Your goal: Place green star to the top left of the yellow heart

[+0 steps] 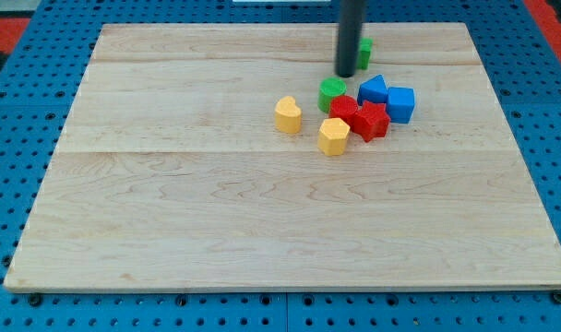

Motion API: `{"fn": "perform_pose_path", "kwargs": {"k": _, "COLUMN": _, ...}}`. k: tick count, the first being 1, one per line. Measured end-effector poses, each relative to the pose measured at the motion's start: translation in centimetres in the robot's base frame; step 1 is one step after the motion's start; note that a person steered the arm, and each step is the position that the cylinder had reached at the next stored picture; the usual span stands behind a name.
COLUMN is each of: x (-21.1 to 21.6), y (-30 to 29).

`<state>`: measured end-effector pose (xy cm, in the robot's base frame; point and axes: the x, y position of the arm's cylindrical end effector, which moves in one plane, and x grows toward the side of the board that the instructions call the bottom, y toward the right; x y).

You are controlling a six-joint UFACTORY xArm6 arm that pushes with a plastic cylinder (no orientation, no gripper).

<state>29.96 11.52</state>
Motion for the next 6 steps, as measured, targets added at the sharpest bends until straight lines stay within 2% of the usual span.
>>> {"fn": "perform_pose_path", "kwargs": {"k": 1, "x": -0.5, "y": 5.8}}
{"fn": "perform_pose_path", "kwargs": {"k": 2, "x": -4.3, "y": 4.7}}
{"fn": "perform_pose_path", "kwargs": {"k": 4, "x": -5.4, "y": -11.2}}
{"fn": "perform_pose_path", "kwargs": {"k": 5, "x": -3.0, "y": -10.8}}
{"fn": "perform_pose_path", "kwargs": {"k": 6, "x": -4.4, "y": -15.5}}
